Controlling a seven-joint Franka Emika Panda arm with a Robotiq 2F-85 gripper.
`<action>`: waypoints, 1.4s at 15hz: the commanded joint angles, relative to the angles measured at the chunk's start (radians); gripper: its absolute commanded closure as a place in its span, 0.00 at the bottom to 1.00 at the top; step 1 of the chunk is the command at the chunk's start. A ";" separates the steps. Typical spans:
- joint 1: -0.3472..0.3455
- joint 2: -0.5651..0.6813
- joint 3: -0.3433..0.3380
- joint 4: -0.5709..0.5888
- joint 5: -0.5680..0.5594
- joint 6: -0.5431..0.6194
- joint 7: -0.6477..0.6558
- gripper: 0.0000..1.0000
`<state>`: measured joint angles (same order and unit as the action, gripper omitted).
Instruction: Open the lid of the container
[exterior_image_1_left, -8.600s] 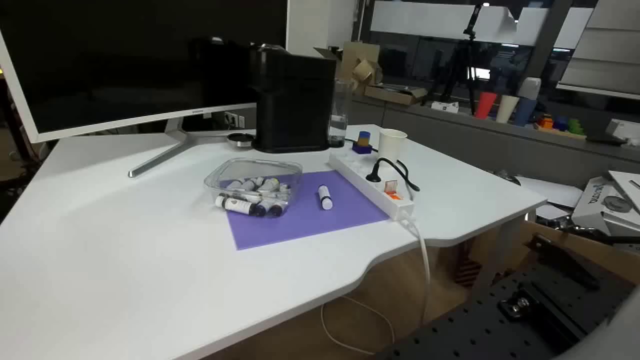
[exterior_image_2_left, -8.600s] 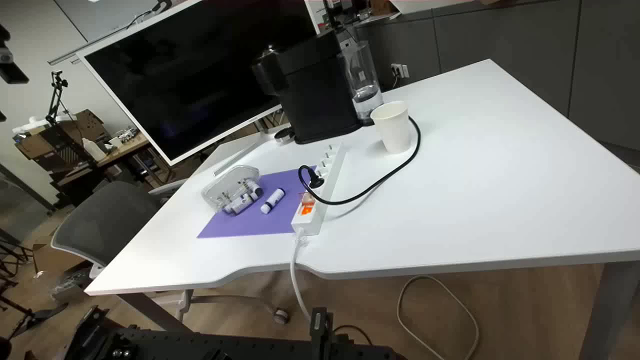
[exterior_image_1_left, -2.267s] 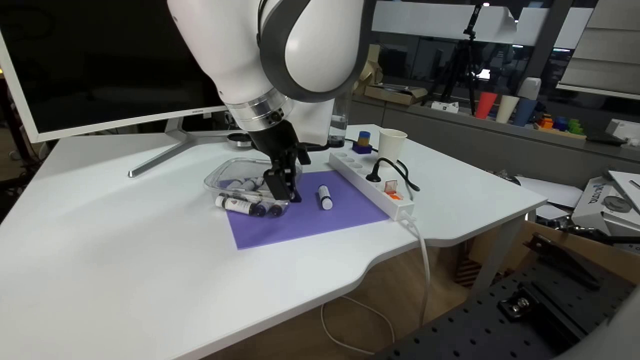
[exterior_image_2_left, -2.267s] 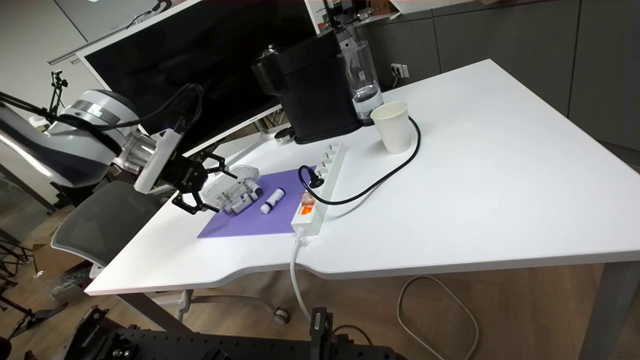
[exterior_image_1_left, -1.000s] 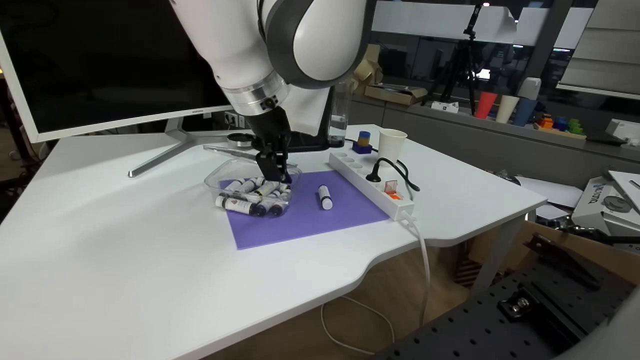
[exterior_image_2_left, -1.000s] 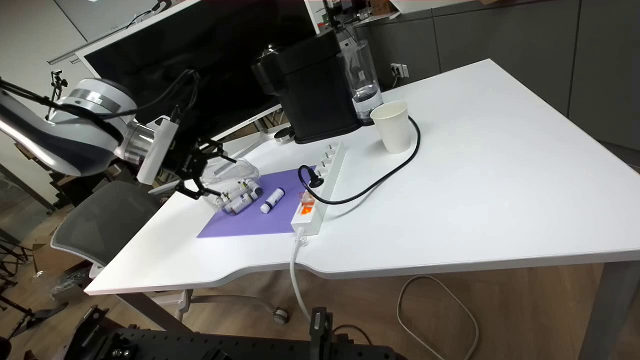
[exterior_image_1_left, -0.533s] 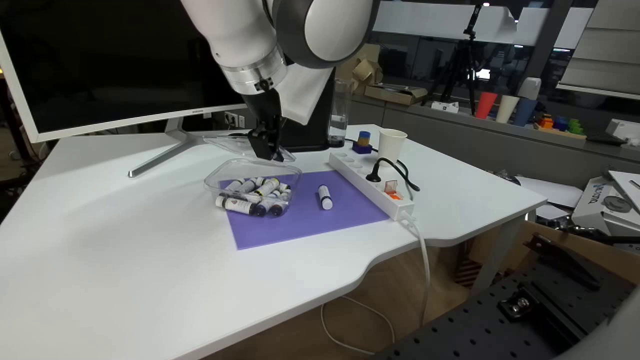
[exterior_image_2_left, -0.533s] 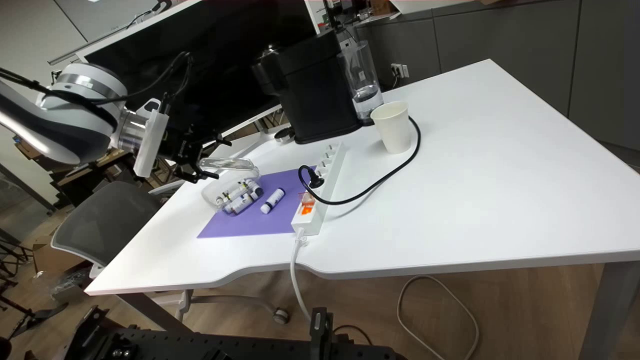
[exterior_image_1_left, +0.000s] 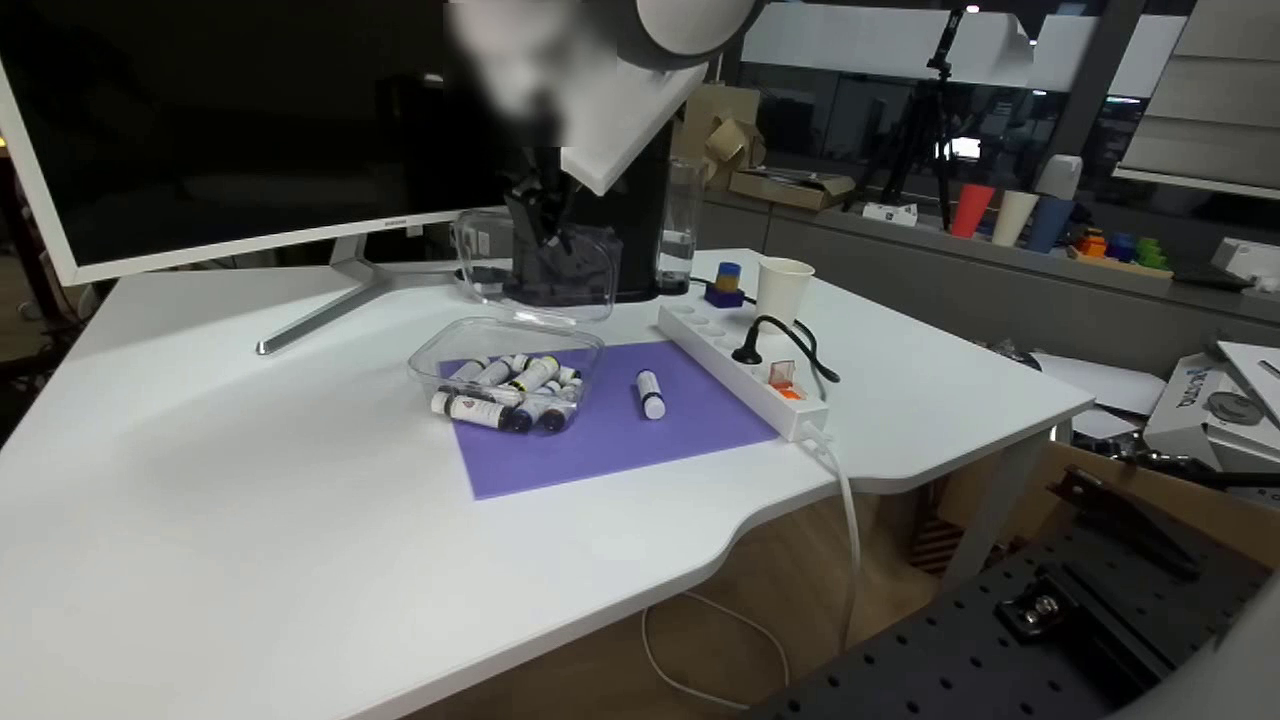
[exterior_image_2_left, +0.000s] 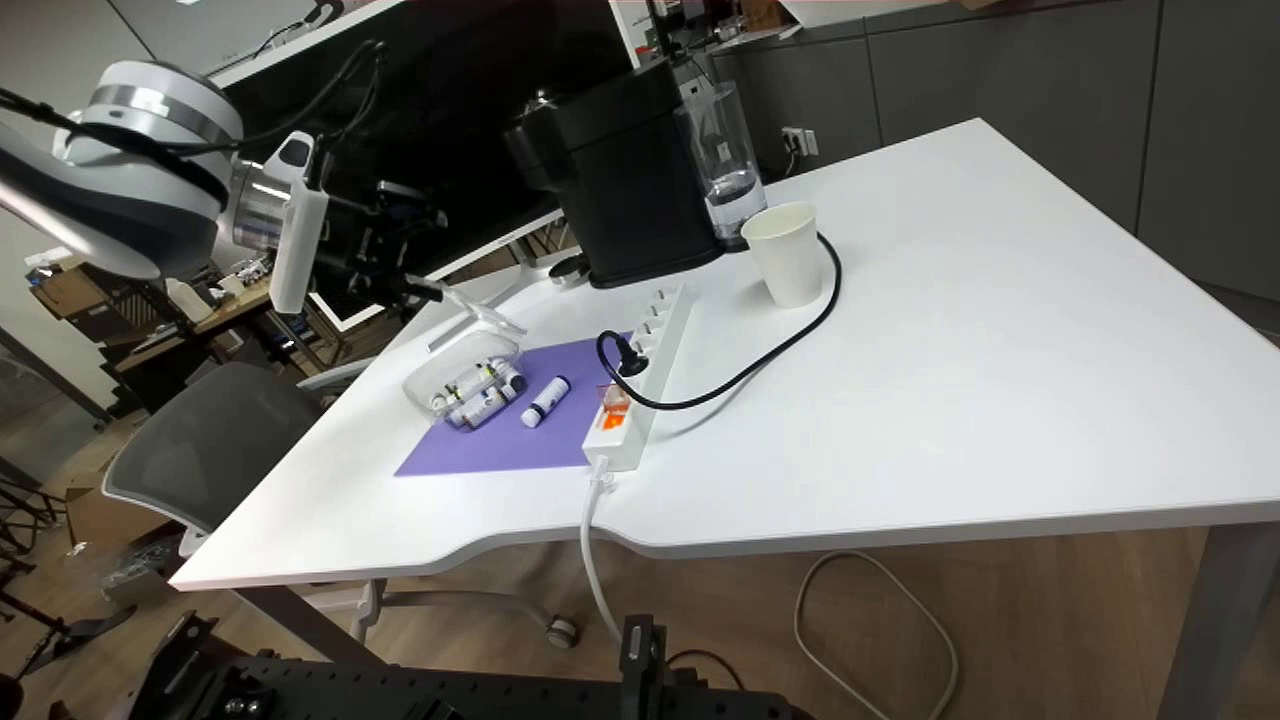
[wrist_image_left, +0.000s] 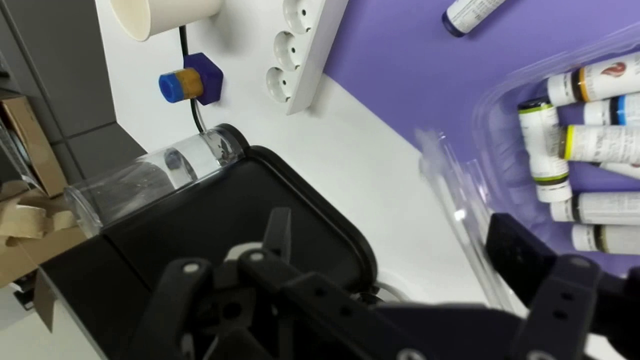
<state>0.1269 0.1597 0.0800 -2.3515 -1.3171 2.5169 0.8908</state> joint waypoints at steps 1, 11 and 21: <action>-0.041 -0.026 -0.025 0.025 -0.009 0.039 0.098 0.00; -0.101 -0.163 -0.038 -0.061 0.338 0.191 -0.043 0.00; -0.062 -0.409 0.022 -0.202 0.936 0.095 -0.534 0.00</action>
<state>0.0596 -0.1512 0.0786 -2.5121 -0.4611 2.6782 0.4345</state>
